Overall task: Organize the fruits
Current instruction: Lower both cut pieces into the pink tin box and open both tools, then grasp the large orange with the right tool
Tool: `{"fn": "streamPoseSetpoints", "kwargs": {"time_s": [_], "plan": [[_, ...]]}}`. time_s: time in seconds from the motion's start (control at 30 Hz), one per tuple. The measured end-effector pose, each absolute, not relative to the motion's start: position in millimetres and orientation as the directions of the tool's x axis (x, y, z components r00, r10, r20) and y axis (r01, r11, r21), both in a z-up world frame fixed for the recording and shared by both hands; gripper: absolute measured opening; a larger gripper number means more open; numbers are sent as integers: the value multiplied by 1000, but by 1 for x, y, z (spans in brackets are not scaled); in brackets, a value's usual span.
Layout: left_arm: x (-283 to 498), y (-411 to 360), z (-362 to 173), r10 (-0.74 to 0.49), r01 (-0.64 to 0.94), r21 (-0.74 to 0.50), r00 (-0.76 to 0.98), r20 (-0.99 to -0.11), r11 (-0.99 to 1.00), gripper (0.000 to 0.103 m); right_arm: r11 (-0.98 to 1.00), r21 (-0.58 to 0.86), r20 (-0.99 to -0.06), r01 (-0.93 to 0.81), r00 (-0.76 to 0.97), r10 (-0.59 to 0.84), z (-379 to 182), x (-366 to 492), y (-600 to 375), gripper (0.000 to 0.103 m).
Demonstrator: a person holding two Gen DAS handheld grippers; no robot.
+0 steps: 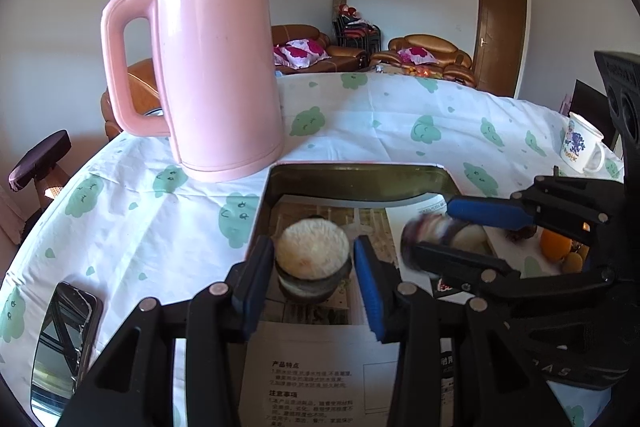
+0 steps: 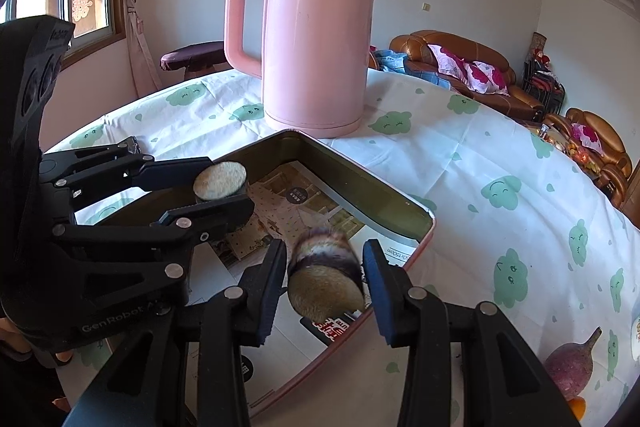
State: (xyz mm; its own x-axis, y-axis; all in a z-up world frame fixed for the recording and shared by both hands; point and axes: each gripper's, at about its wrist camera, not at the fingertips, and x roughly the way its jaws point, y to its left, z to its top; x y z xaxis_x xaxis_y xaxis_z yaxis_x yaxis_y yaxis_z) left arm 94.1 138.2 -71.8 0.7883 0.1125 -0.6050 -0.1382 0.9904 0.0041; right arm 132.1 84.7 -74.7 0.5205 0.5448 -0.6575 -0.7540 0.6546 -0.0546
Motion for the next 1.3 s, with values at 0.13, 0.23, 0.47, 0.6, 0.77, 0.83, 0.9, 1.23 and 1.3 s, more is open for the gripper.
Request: {"fn": "streamPoseSetpoints", "kwargs": {"time_s": [0.13, 0.23, 0.47, 0.6, 0.77, 0.83, 0.9, 1.23, 1.3], "plan": [[87, 143, -70, 112, -157, -25, 801, -589, 987, 50, 682, -76, -636, -728, 562, 529, -72, 130, 80, 60], [74, 144, -62, 97, -157, -62, 827, -554, 986, 68, 703, -71, -618, -708, 585, 526, -65, 124, 66, 60], [55, 105, -40, 41, -78, -55, 871, -489, 995, 77, 797, -121, -567, -591, 700, 433, -56, 94, -17, 60], [55, 65, -41, -24, 12, -27, 868, -496, 1000, 77, 878, -120, -540, -463, 773, 333, -59, 83, -80, 60], [65, 16, -50, -85, 106, 8, 839, -537, 994, 77, 938, -68, -548, -339, 799, 248, -64, 77, -147, 60], [71, -1, -55, -109, 139, 11, 822, -558, 990, 77, 950, -57, -552, -307, 802, 226, -67, 77, -163, 60], [77, -15, -59, -133, 169, 8, 802, -582, 986, 77, 957, -44, -563, -287, 798, 213, -71, 80, -175, 60], [103, -59, -80, -215, 274, -28, 686, -695, 961, 58, 948, 28, -621, -316, 738, 264, -89, 91, -187, 60], [106, -64, -84, -228, 290, -37, 662, -714, 956, 55, 947, 30, -626, -320, 733, 267, -90, 92, -187, 60]]}}
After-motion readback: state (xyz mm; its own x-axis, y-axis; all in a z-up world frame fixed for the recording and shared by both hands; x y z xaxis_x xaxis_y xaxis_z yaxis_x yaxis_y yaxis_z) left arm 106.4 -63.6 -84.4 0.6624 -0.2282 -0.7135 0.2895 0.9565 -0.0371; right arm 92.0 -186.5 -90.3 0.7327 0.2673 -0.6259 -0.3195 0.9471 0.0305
